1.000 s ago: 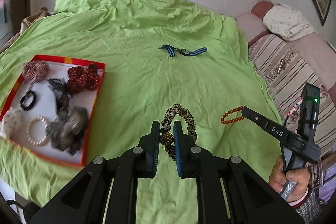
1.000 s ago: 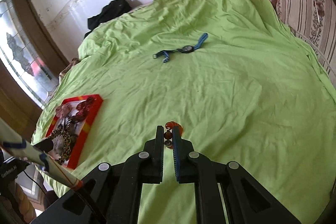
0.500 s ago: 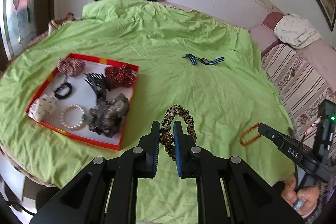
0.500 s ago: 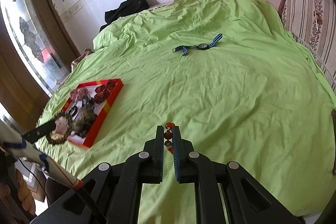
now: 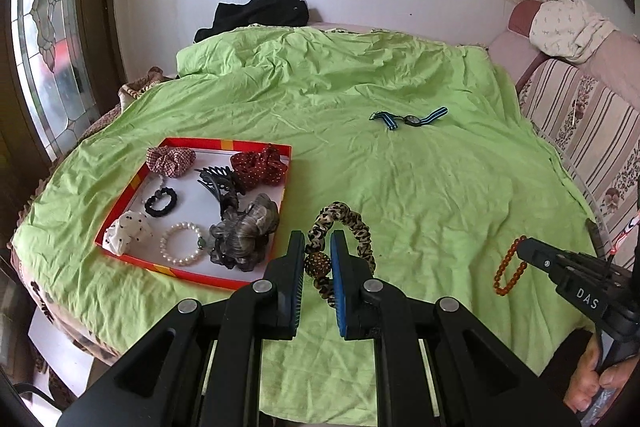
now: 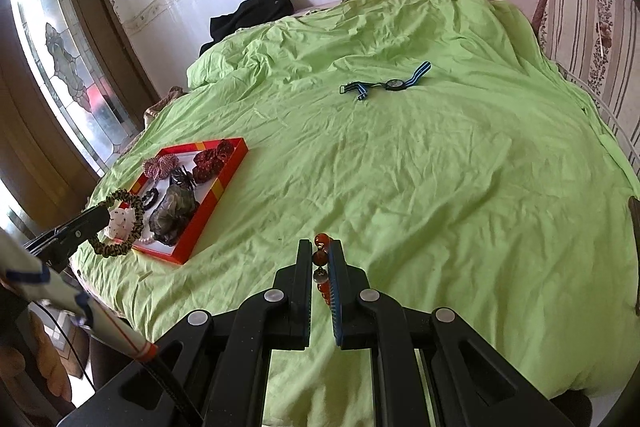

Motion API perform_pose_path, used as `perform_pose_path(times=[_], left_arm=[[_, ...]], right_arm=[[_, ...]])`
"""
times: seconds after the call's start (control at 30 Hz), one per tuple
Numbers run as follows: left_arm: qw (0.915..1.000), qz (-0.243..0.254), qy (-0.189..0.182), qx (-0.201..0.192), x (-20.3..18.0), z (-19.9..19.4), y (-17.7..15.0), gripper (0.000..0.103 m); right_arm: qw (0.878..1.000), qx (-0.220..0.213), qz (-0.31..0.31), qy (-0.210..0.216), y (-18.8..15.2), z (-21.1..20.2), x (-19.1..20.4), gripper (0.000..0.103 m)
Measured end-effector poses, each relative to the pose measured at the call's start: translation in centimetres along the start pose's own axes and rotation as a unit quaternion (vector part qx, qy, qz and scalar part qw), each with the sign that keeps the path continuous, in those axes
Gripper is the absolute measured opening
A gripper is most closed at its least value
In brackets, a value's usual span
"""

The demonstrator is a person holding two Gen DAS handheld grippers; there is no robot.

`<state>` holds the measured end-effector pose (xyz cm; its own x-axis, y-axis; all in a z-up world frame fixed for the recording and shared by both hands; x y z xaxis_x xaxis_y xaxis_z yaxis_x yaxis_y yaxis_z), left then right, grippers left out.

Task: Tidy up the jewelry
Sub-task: 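Carry the scrunchie and red bead bracelet toward the tray with both tools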

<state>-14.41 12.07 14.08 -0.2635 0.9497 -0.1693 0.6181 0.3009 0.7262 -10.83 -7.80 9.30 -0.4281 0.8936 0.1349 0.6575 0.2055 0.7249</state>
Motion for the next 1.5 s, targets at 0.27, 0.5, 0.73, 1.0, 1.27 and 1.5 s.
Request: perform_pose_path(times=[0.27, 0.5, 0.73, 1.0, 1.27, 1.5], left_arm=[[0.9999, 0.008, 0.015, -0.003, 0.3, 0.2, 0.0, 0.013], [0.9998, 0.000, 0.018, 0.003, 1.1, 0.7, -0.1, 0.013], [0.9996, -0.014, 0.024, 0.010, 2.5, 1.5, -0.2, 0.013], [0.9988, -0.021, 0.044, 0.002, 4.6, 1.9, 0.1, 0.013], [0.9974, -0.039, 0.061, 0.000, 7.9, 2.7, 0.5, 0.013], [0.9960, -0.074, 0.050, 0.004, 11.3, 2.9, 0.9, 0.013]], right_arm=[[1.000, 0.005, -0.004, 0.002, 0.0, 0.1, 0.2, 0.008], [1.000, 0.012, -0.010, 0.003, 0.4, 0.8, 0.8, 0.008], [1.000, 0.021, -0.016, 0.004, 0.4, 1.6, 1.6, 0.008], [0.999, 0.031, -0.033, 0.008, 1.1, 2.8, 3.4, 0.008], [0.997, 0.036, -0.062, 0.018, 2.5, 3.9, 6.5, 0.008], [0.995, 0.038, -0.083, 0.037, 4.4, 4.8, 9.3, 0.008]])
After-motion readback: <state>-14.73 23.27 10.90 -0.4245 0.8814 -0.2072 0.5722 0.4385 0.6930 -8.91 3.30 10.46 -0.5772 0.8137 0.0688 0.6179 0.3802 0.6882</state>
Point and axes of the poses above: each gripper's, at about its wrist camera, not at the fingertips, and z roughly the way its jaws point, x to its left, y to its top, the point moved 7 cm from there along z, roughly the way its jaws point, and after that the axes turned 12 degrees about -z, right-handed, at the moved point
